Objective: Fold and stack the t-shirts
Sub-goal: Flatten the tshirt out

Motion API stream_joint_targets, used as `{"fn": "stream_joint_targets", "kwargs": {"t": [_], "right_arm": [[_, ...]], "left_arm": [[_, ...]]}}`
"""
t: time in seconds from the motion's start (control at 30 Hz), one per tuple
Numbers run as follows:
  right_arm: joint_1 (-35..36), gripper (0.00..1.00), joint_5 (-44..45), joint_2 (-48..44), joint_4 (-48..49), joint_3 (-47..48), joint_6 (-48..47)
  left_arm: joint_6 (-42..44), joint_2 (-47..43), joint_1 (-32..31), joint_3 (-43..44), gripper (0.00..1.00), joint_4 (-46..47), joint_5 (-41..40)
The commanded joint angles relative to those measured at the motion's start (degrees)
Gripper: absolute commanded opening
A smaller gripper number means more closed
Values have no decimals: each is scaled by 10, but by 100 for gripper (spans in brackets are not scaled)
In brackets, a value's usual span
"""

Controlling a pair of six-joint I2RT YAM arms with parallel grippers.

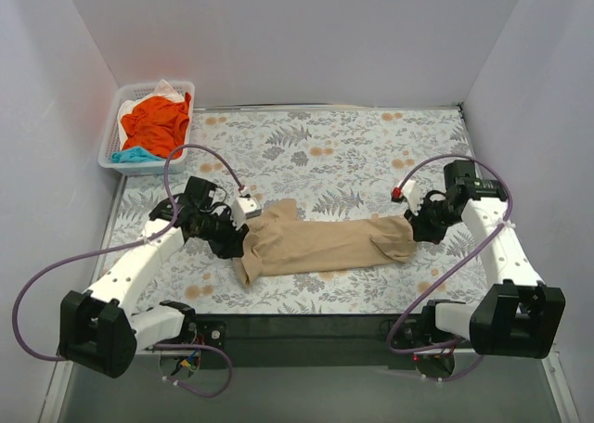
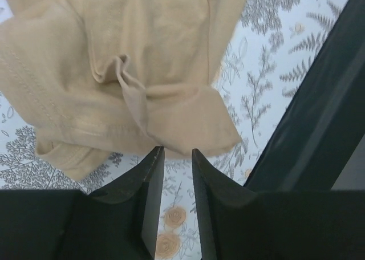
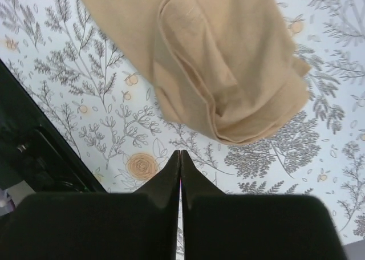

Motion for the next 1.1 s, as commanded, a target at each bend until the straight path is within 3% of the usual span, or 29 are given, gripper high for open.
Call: {"fn": "stream_joint_targets", "kwargs": {"t": [0.0,0.03,0.1,0.17,0.37,0.7,1.07], "right_arm": [[0,7,-10,51,31,56,46],[0,31,-8,69,27,65,58],[-1,50,-6,97,22,73,77],[-1,67,-7,105,22,71,87],[2,68,-29,131,22,64,114],[61,56,-17,131,51,56,145],[191,56,64,199,142,77,284]], "left_arm": [[-73,54,0,55,28,42,8],[-79,65,0,62,34,42,19],[-96,76,-2,65,57,52,28],[-110,81,-5,63,66,68,19],[-167,85,-8,33,66,141,-65],[-194,116,-8,41,56,148,-48],[-207,131,-8,45,41,146,-50]]}}
